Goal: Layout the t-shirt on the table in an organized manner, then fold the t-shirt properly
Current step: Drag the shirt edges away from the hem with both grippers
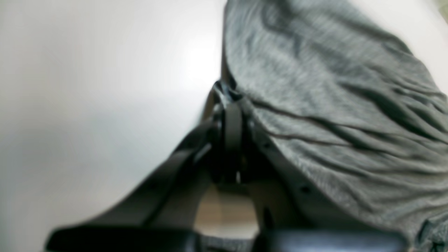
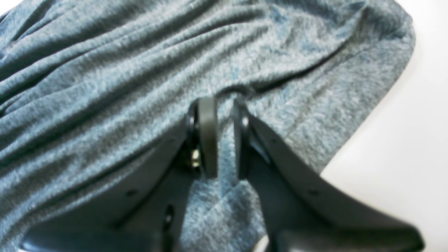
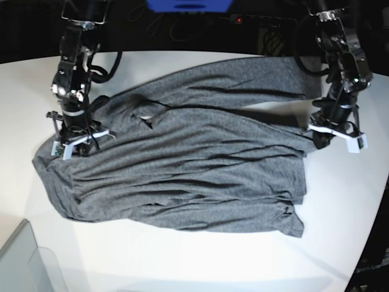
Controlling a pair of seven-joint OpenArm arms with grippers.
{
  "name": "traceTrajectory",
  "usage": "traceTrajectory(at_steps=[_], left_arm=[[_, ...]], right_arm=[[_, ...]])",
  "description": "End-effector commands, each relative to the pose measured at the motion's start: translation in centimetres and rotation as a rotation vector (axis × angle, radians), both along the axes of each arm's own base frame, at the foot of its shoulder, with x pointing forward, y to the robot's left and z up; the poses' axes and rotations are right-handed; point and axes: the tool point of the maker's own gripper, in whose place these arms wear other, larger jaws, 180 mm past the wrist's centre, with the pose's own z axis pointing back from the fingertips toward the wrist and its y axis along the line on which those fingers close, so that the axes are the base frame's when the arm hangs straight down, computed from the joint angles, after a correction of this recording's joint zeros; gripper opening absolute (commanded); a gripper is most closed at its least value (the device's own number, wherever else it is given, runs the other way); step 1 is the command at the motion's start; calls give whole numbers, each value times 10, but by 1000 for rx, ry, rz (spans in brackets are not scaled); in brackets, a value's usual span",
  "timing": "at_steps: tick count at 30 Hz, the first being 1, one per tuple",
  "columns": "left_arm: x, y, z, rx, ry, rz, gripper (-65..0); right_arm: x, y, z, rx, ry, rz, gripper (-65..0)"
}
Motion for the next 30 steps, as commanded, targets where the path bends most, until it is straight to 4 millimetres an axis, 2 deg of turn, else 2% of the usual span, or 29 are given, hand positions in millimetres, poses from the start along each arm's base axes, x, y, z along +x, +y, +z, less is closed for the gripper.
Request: traceTrajectory(at_steps=[1, 6, 10, 19, 26, 30], left_arm=[[-1, 4, 16, 36, -39, -2, -649], [-14, -1, 47, 94, -103, -28, -649], [-25, 7, 49, 109, -94, -8, -649], [-67, 22, 15, 126, 44, 25, -649], [-94, 36, -47, 60, 205, 80, -649], [-94, 41, -65, 32, 241, 102, -647]], right_arm=[[9, -2, 16, -14, -56, 1, -580], [9, -2, 16, -14, -56, 1, -580], [9, -1, 15, -12, -56, 1, -580], [9, -2, 16, -14, -56, 1, -580], [9, -1, 15, -12, -55, 2, -580], [9, -1, 15, -12, -55, 2, -580]])
